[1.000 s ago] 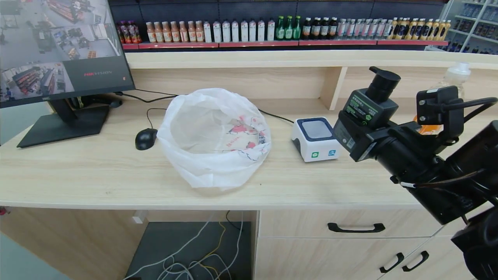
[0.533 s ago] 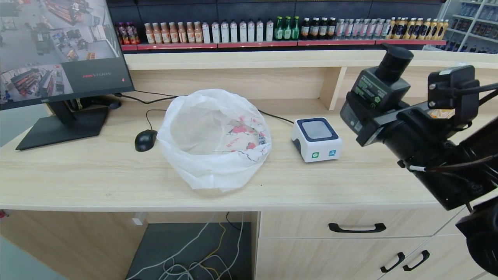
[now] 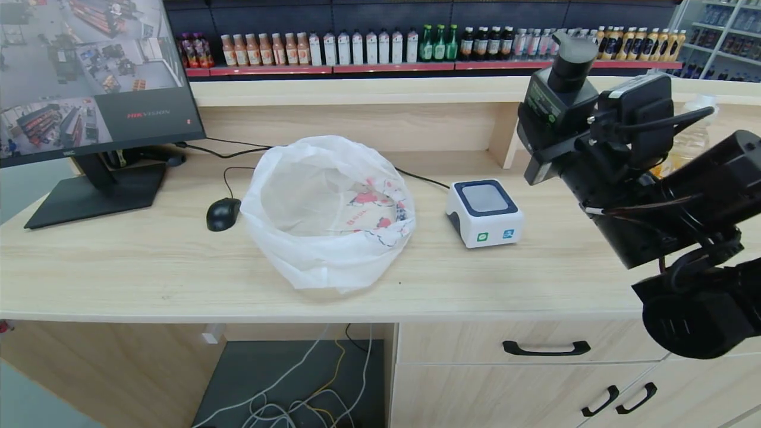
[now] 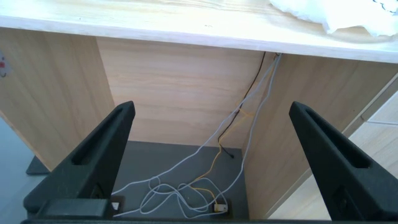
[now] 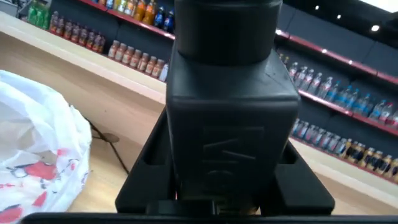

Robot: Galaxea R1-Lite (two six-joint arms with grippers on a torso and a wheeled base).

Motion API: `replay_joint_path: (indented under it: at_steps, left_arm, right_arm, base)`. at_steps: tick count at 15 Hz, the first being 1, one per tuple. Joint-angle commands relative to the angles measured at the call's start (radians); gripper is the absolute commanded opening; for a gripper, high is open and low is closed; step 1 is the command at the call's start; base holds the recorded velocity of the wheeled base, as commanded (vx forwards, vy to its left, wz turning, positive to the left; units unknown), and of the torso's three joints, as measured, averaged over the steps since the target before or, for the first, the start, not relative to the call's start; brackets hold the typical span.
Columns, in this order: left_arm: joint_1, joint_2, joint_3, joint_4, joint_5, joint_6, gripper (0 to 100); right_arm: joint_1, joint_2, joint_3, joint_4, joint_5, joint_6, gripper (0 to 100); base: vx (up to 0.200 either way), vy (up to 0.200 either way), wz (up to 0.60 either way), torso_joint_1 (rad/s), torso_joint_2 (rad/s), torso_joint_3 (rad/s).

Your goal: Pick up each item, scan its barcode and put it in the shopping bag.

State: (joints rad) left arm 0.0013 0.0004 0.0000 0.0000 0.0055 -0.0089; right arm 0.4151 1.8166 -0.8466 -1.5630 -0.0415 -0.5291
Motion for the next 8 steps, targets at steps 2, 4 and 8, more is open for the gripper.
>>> replay_joint_path:
  at_steps: [2,4,8]
  left_arm:
    - [0.000,0.000,0.000,0.000,0.001,0.000,100]
    - [0.000,0.000,0.000,0.000,0.001,0.000,100]
    - [0.000,0.000,0.000,0.000,0.001,0.000,100]
  right_arm:
    - [-0.055,0.086,-0.108,-0.008,0.109,-0.081,0]
    - [-0.059,0.133,-0.131,-0.008,0.134,-0.097,0]
    - [-0.059,0.199,-0.177,-0.008,0.218,-0.160,0]
  base:
    - [0.000,0.000,0.00,0.000,0.00,0.000]
    - [0.000,0.000,0.00,0.000,0.00,0.000]
    - [0.000,0.000,0.00,0.000,0.00,0.000]
